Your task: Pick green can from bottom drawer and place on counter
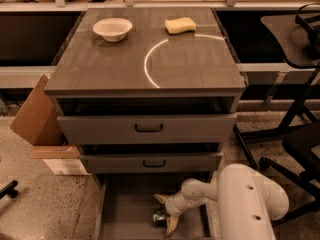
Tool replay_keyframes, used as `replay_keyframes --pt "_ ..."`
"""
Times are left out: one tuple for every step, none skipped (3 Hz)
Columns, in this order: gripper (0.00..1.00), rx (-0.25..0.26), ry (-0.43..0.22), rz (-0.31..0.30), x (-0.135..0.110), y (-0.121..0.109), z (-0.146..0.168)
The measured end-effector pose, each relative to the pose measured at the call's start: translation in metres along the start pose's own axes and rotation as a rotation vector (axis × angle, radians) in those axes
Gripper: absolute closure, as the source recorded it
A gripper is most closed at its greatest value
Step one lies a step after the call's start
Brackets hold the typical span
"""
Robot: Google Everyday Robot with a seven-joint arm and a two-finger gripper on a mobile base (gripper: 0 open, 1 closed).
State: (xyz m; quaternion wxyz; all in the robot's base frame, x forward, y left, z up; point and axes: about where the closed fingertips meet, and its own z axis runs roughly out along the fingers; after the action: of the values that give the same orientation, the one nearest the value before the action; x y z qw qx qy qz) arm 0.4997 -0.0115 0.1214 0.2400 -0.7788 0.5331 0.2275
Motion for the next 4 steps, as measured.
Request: replay_keyframes --pt "0.19 0.008 0.034 -0.011 0.006 0.0 0.006" --pt "0.42 0.02 0.061 -0.024 0.009 0.0 0.006" --pt "0.65 0.022 0.066 -0.045 0.005 0.002 0.006" --pt "0.89 0.066 0.005 -0.088 -0.01 -0.005 -0.024"
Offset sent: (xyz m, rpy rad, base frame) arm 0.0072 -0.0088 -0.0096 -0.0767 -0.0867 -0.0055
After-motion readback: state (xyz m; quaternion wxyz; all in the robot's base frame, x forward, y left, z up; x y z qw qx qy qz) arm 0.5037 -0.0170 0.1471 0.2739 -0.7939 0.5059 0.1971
